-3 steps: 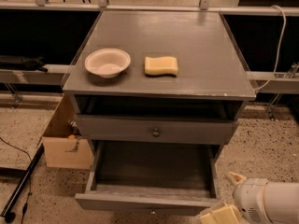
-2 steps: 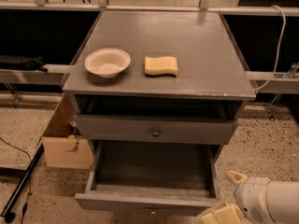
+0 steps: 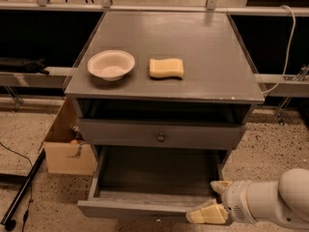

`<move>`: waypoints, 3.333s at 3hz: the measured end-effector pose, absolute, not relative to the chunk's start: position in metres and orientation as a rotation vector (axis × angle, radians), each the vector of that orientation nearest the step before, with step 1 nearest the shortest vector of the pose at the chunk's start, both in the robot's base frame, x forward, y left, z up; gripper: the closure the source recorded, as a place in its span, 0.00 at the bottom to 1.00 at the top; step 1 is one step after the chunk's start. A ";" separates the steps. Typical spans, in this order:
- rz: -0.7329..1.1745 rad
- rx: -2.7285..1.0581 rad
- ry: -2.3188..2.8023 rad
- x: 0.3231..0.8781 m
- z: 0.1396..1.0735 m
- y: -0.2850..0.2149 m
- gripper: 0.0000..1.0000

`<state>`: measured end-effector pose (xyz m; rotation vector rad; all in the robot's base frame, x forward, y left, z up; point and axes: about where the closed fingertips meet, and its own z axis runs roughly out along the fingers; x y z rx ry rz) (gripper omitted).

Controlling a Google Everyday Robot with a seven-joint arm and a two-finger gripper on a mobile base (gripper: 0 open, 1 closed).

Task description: Close middle drawer

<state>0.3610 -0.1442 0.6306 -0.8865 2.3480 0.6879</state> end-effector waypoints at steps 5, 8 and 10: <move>0.662 -0.912 2.558 0.342 0.482 -0.132 1.00; 0.613 -0.902 2.624 0.376 0.429 -0.117 1.00; 0.573 -0.809 2.700 0.380 0.406 -0.129 1.00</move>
Offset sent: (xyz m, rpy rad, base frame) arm -0.0488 -0.0031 -0.0880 0.0098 0.1321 -0.0503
